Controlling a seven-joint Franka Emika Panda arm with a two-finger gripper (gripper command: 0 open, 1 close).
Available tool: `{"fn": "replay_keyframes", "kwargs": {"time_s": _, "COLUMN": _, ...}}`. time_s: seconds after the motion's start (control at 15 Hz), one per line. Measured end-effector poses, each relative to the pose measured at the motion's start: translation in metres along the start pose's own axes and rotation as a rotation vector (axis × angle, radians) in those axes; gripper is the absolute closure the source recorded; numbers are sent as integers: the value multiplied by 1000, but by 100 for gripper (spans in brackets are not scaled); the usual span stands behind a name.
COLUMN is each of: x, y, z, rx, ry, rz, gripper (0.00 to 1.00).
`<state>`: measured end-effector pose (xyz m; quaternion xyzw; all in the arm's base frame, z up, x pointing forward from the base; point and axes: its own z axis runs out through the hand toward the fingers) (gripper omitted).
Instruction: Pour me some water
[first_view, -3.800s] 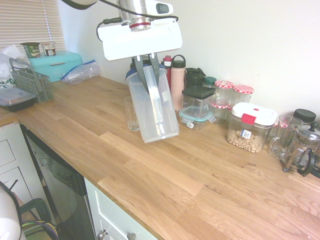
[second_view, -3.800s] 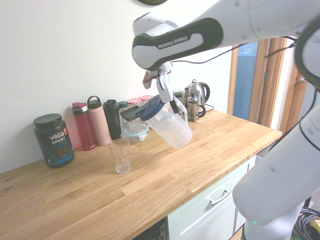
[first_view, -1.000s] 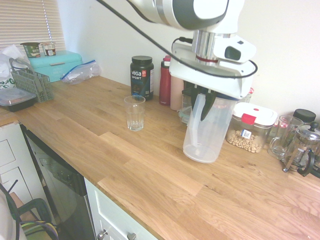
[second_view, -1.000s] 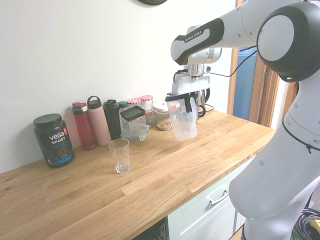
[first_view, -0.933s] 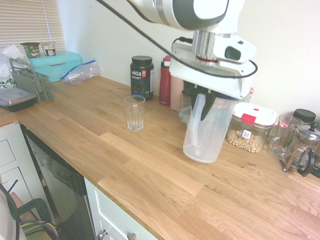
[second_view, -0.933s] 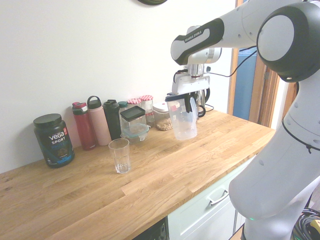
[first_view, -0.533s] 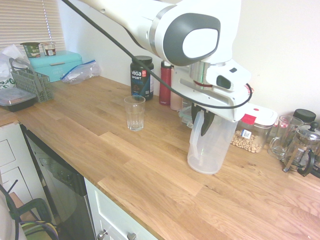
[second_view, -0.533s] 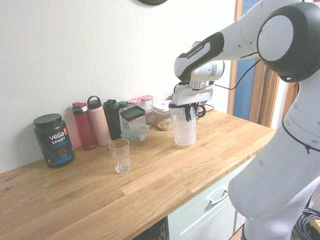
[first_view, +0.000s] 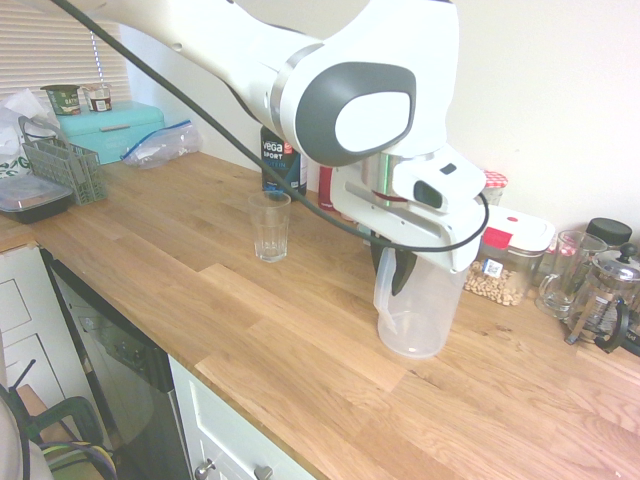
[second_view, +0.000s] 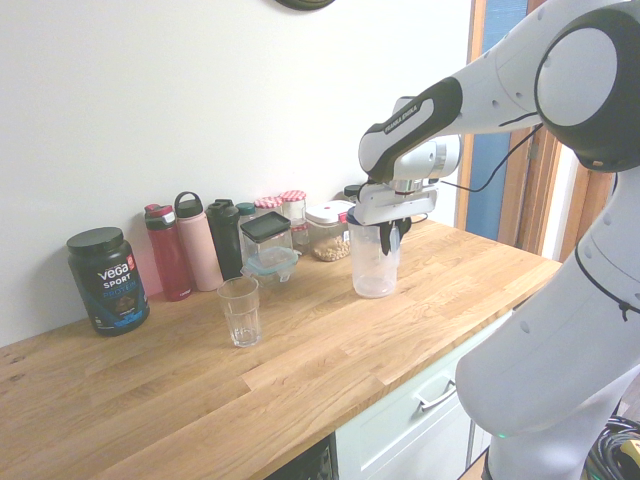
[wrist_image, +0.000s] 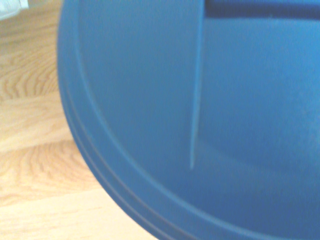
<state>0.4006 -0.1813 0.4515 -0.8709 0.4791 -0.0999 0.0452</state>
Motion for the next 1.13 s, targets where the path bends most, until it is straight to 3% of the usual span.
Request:
{"fn": "replay_keyframes", "kwargs": {"time_s": 0.13, "x": 1, "y": 0, "z": 0, "rx": 2, "ry": 4, "rz": 0, "gripper": 100}}
{"fn": "replay_keyframes", "kwargs": {"time_s": 0.2, "x": 1, "y": -1, "z": 0, "rx": 2, "ry": 5, "rz": 0, "gripper": 0}}
{"fn": "replay_keyframes", "kwargs": {"time_s": 0.8, "x": 4, "y": 1, "z": 18, "rx": -24, "ry": -12, "rz": 2, "gripper": 0}}
{"fn": "replay_keyframes", "kwargs": {"time_s": 1.13, "x": -7, "y": 10, "z": -5, "rx": -65, "ry": -38, "rz": -19, "gripper": 0}}
